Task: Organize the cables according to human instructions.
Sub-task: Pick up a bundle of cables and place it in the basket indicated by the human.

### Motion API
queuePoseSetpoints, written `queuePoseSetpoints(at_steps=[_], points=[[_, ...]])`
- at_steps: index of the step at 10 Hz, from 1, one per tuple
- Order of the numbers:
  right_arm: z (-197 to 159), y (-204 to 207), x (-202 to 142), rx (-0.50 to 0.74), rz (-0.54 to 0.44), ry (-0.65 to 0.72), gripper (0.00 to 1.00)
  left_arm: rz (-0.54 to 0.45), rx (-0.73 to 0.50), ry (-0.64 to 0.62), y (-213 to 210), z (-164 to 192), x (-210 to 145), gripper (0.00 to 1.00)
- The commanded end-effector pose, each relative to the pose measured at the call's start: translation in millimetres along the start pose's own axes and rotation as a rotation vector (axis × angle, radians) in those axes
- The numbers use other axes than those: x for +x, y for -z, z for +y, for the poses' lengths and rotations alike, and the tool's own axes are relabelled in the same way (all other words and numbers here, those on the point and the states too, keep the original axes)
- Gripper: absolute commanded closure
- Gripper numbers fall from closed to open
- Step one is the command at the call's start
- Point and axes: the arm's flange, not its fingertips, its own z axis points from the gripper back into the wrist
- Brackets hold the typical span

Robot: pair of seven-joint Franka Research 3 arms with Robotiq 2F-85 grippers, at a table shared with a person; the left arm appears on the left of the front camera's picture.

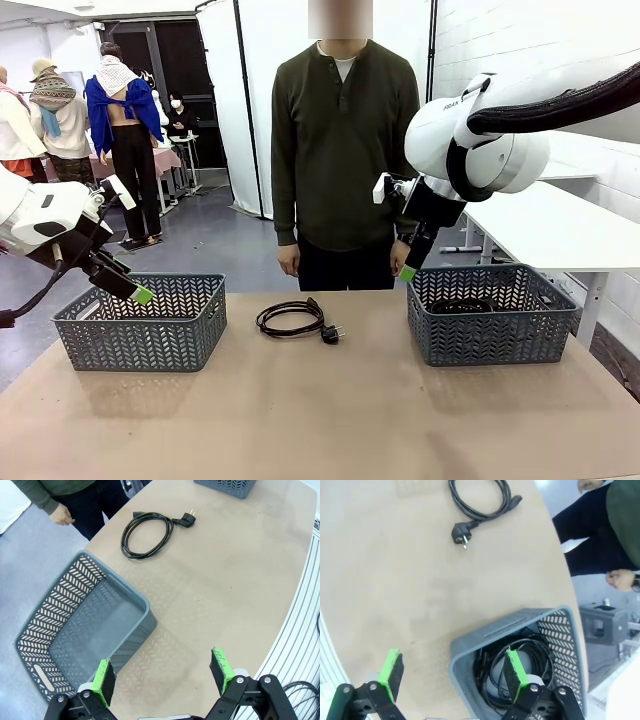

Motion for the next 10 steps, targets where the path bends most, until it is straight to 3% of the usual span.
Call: queuePoseSetpoints(at_steps=[1,10], points=[[-1.3,-0.6,-1.3,-0.003,0.0,0.006,0.0,-0.002,-0.001,-0.006,0.0,1.5,-0.9,0.0],[-1.3,-0.6,-1.3,-0.003,0.0,0.006,0.0,-0.002,-0.001,-0.006,0.0,1.5,-0.9,0.0]])
